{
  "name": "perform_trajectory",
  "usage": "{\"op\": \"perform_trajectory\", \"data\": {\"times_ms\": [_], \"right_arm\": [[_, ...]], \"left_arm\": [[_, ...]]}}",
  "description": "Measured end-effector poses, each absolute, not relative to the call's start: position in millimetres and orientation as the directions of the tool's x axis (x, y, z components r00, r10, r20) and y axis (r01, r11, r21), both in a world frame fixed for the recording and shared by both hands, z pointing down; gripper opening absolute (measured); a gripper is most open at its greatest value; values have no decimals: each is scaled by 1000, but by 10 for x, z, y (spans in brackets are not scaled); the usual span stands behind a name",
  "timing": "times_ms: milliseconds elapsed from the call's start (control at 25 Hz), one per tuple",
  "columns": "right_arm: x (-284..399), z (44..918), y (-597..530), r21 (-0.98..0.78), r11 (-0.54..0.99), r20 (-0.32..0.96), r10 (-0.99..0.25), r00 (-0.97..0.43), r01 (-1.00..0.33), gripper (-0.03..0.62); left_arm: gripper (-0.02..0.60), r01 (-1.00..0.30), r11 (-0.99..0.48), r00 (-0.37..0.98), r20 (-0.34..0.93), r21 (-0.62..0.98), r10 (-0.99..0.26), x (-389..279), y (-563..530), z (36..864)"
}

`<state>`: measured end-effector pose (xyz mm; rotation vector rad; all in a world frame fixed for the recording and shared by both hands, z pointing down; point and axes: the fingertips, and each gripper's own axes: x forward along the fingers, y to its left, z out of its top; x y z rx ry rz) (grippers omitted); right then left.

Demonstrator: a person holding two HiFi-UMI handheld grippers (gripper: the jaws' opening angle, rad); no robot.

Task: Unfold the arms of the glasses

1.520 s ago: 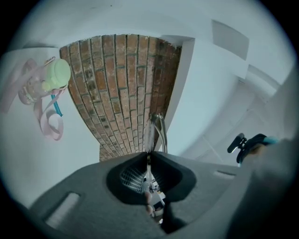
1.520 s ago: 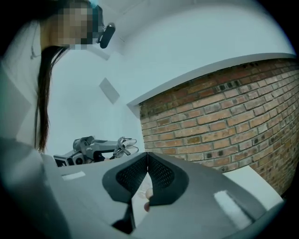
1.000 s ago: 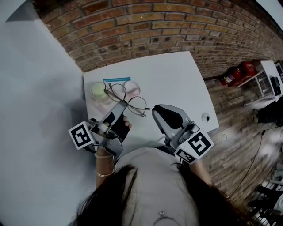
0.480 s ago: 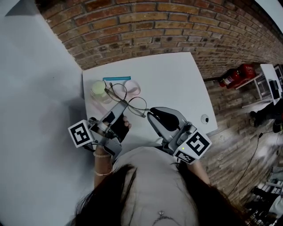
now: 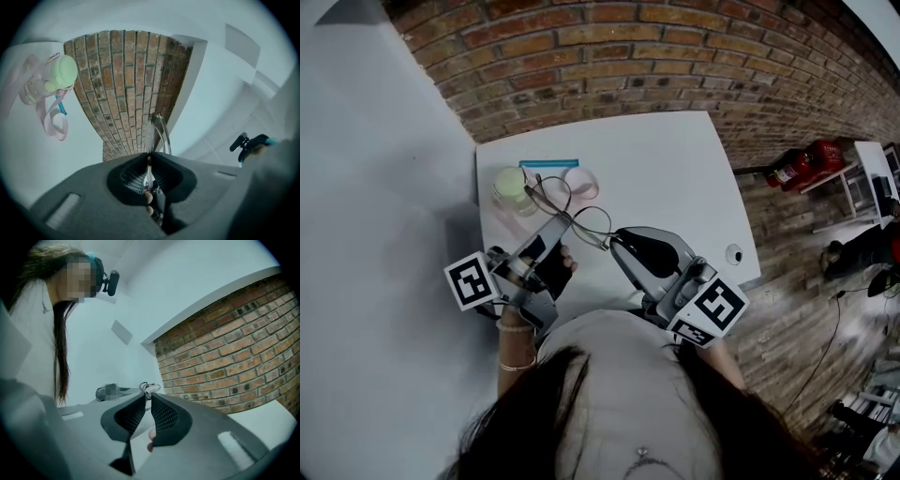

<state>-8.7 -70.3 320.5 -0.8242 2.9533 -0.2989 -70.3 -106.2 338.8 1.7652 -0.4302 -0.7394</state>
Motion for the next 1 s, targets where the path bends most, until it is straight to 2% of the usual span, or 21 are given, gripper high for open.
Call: {"op": "perform_trajectory", "data": {"times_ms": [400,1000], "right_arm": [[50,3095,-723,-214,840,-32,-516,-856,-499,44],[78,2900,-763,-206,847,-70,-513,-855,-491,44]], "left_arm": [[21,70,-288,751,-241,955,-615,-567,-1064,3516],[21,-9,-255,772,-155,967,-616,-504,-1005,3688]]}}
